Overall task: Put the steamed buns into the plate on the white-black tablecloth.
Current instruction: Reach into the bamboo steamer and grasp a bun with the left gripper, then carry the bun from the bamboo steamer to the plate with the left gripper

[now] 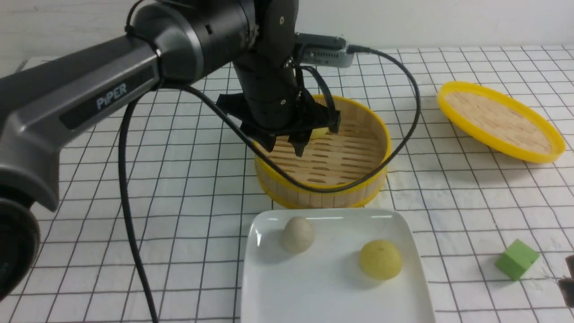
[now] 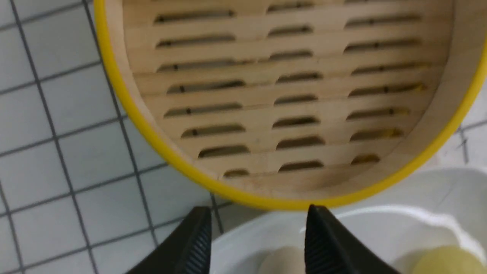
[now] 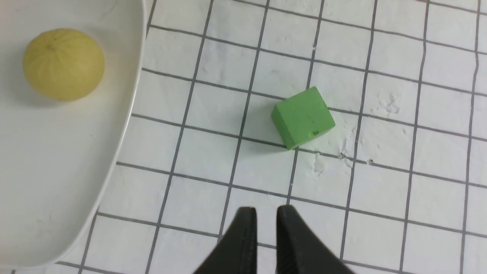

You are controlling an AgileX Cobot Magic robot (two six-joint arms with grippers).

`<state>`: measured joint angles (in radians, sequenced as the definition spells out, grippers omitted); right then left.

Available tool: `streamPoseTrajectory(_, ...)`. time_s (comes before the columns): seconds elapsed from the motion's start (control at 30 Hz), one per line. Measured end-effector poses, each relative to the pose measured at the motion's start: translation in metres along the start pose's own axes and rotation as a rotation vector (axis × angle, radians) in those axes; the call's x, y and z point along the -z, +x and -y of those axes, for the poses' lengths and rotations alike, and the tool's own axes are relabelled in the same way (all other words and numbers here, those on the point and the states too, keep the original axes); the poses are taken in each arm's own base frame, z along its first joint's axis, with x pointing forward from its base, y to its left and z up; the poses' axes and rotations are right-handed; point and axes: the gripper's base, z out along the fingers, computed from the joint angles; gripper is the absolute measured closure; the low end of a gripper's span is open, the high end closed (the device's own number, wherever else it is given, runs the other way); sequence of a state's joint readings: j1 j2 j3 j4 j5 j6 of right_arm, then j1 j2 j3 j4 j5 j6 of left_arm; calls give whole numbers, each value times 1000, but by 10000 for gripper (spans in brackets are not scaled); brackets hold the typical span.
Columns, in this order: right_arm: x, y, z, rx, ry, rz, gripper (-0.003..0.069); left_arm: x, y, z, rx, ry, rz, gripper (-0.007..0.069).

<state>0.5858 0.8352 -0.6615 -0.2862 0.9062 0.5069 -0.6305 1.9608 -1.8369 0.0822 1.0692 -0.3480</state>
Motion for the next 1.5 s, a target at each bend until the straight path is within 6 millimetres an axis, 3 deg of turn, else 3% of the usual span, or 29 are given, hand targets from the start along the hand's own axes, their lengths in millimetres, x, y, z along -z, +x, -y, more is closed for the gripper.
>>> streamPoseTrajectory(0.23,0,0,0,-4,-4,-1,547,-4,-35,12,46,45,117,265)
streamPoseTrajectory(0.47,0,-1,-1,-5,-11,7,537,-63,-55,23,62,44,123,181)
streamPoseTrajectory(0.6,0,-1,-1,-5,-11,7,532,-88,-57,19,75,-18,146,137)
streamPoseTrajectory(0.87,0,-1,-1,-5,-11,8,526,-125,-59,8,85,-149,224,130)
streamPoseTrajectory(1.0,0,-1,-1,-5,-12,9,525,-143,-55,9,94,-139,214,219)
streamPoseTrajectory(1.07,0,-1,-1,-5,-12,9,524,-146,-54,10,107,-128,201,323)
streamPoseTrajectory(1.1,0,-1,-1,-5,-12,9,523,-145,-53,8,126,-110,181,413)
streamPoseTrajectory(1.13,0,-1,-1,-5,-12,9,523,-144,-54,9,124,-109,183,429)
streamPoseTrajectory(1.17,0,-1,-1,-5,-12,9,520,-135,-55,6,150,-74,149,533)
streamPoseTrajectory(1.2,0,-1,-1,-5,-12,9,520,-134,-55,5,152,-70,144,543)
streamPoseTrajectory(1.27,0,-1,-1,-6,-12,9,517,-100,-60,-1,146,-6,88,595)
streamPoseTrajectory(1.3,0,-1,-1,-6,-12,9,517,-96,-60,-2,139,0,71,596)
streamPoseTrajectory(1.4,0,-1,-1,-8,-14,8,515,-32,-69,-7,75,44,100,599)
streamPoseTrajectory(1.5,0,0,-1,-10,-16,4,512,75,-73,-11,-15,83,265,599)
